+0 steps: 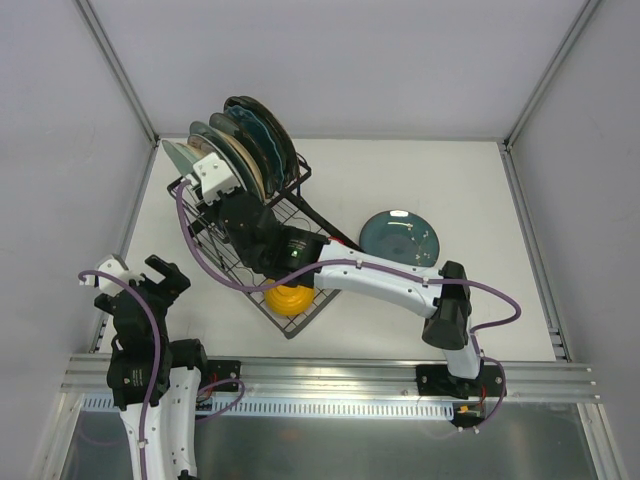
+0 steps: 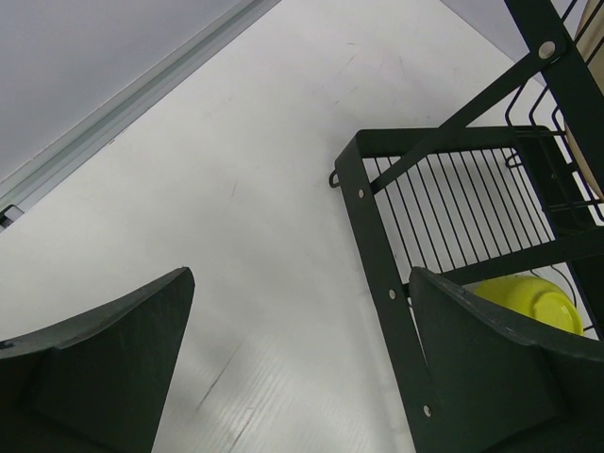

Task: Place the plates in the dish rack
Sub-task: Insert the plate into the dish rack

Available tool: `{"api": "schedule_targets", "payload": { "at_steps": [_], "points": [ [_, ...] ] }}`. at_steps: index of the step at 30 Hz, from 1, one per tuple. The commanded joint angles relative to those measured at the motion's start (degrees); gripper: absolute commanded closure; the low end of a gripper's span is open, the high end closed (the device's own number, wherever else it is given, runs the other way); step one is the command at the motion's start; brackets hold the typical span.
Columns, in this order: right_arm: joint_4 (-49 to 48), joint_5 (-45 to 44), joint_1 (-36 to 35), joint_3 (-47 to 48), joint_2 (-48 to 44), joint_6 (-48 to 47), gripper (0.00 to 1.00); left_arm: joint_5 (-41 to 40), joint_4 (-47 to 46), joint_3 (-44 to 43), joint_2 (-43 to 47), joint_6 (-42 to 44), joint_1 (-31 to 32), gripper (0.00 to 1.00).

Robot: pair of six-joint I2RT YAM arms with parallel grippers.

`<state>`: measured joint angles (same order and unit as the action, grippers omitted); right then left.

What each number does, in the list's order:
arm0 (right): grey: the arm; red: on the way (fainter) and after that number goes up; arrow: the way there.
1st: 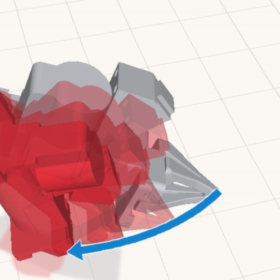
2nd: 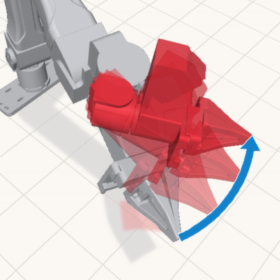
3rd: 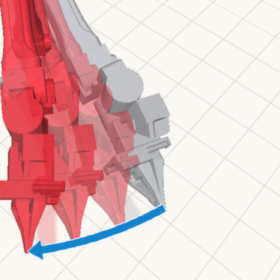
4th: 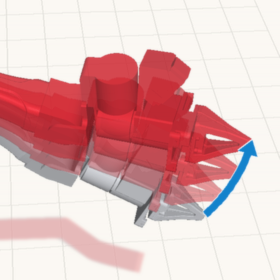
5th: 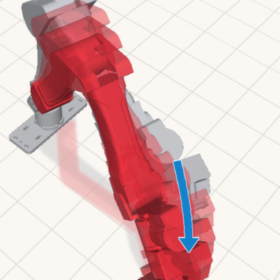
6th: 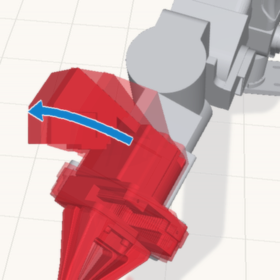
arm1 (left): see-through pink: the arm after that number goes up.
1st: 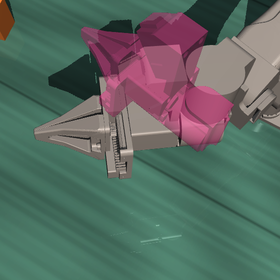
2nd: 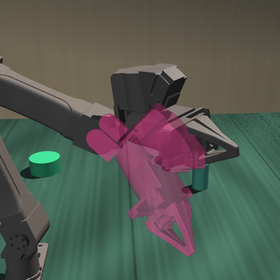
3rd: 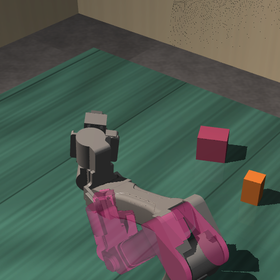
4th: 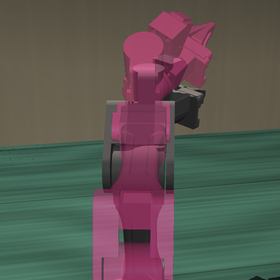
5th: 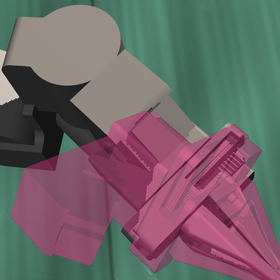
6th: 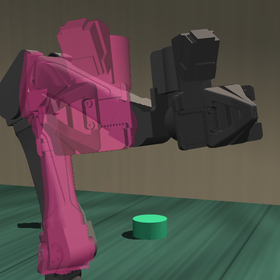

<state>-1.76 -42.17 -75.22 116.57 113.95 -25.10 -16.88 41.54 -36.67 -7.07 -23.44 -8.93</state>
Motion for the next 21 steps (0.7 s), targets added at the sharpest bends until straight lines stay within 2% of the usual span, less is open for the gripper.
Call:
{"api": "schedule_targets", "payload": {
  "at_steps": [1, 7, 21],
  "points": [
    [-9.8, 2.0, 0.9, -1.7, 0.2, -2.0, 1.0, 0.6, -2.6, 0.2, 0.4, -0.8, 0.3, 0.01],
    [-13.7, 0.5, -0.3, -3.6, 0.0, -7.2, 0.99, 0.6, -2.6, 0.3, 0.4, -0.7, 0.4, 0.01],
    [-16.4, -3.7, -1.3, -5.7, -3.1, -11.0, 0.99, 0.8, -2.8, 0.4, 0.5, -0.5, 0.3, 0.01]
  ]
}}
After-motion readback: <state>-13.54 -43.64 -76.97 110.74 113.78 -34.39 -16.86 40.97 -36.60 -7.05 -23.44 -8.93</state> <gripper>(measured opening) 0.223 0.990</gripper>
